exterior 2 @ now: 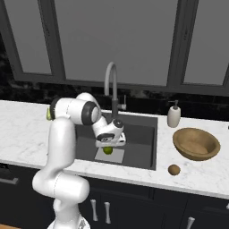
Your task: Pick the lime from the sink and place it in the bowl. Then pick the bowl and place it in the microwave. Then close the microwave door and press the start button.
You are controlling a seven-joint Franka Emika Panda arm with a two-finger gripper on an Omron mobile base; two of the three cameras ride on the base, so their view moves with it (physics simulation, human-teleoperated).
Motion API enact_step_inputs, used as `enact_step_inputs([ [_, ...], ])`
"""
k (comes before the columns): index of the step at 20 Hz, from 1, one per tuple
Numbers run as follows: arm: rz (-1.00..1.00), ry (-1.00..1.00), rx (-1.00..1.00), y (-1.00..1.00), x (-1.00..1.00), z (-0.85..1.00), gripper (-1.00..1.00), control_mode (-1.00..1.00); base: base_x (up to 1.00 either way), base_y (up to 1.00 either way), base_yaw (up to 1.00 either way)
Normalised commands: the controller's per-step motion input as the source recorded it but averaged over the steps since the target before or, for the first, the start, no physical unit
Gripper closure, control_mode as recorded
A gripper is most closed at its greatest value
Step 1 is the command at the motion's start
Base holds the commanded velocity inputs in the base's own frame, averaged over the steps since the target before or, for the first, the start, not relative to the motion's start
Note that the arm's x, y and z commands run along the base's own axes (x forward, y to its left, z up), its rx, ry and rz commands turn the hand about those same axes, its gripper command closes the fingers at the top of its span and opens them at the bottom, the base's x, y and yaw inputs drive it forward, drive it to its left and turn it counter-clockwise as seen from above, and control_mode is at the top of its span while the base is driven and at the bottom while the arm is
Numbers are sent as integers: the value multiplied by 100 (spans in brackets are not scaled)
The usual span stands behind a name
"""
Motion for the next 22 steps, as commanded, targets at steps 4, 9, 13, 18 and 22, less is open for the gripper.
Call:
enact_step_inputs([
  [4, 0, 0, 0, 6, 17, -29, -100, -100, 0, 0, 0],
  [9, 0, 0, 0, 0, 4, -38, -100, -100, 0, 0, 0],
  [13, 0, 0, 0, 0, 0, -36, -100, -100, 0, 0, 0],
  [18, 0, 0, 0, 1, 0, -24, 100, -100, 0, 0, 0],
  [22, 0, 0, 0, -1, -33, 1, 100, -100, 0, 0, 0],
])
